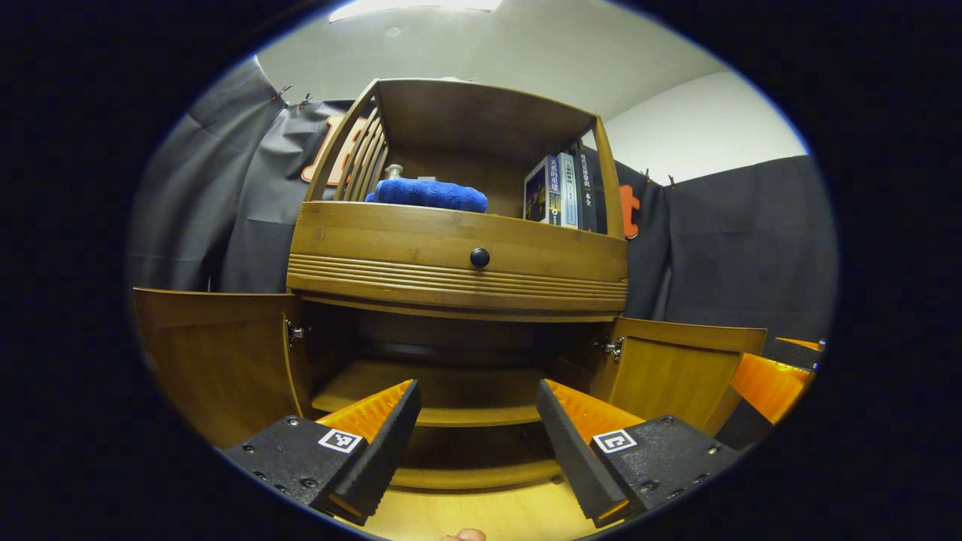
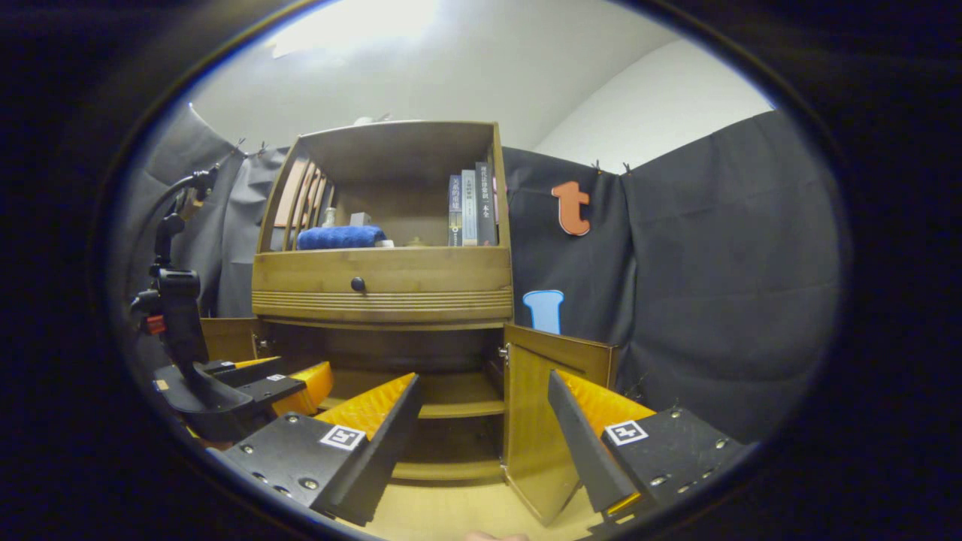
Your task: Open the right door of the double-door shoe cabinet with the right hand, and open the left door with the left hand.
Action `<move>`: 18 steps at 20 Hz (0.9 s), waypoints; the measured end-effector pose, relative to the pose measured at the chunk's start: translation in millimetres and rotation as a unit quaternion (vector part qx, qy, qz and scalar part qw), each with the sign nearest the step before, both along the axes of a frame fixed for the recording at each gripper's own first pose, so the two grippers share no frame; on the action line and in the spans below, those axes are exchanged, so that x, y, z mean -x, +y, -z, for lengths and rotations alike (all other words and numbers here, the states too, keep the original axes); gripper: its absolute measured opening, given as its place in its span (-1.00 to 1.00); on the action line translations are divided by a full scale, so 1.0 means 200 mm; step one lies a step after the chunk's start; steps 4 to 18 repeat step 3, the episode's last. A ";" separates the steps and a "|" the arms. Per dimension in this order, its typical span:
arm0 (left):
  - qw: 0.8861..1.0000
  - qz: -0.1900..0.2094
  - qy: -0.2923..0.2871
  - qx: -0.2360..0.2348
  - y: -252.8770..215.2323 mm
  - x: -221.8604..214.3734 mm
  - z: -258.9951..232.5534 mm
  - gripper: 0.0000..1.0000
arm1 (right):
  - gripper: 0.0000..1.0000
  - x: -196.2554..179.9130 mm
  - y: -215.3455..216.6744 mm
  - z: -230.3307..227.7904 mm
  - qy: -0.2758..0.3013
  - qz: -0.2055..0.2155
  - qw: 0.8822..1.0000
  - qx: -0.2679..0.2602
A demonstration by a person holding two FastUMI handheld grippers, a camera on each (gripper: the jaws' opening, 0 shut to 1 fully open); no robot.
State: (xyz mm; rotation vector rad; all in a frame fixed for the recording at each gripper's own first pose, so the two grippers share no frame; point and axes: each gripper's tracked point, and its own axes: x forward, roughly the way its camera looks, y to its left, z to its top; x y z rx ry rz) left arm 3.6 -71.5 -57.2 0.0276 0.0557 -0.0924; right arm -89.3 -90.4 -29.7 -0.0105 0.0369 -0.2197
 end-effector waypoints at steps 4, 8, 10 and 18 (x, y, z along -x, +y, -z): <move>1.000 0.012 0.003 0.002 -0.02 0.00 0.01 0.92 | 0.99 0.02 -0.02 0.00 0.001 0.014 1.000 0.001; 1.000 0.012 0.003 0.002 -0.02 0.00 0.01 0.92 | 0.99 0.02 -0.02 0.00 0.001 0.014 1.000 0.001; 1.000 0.012 0.003 0.002 -0.02 0.00 0.01 0.92 | 0.99 0.02 -0.02 0.00 0.001 0.014 1.000 0.001; 1.000 0.012 0.003 0.002 -0.02 0.00 0.01 0.92 | 0.99 0.02 -0.02 0.00 0.001 0.014 1.000 0.001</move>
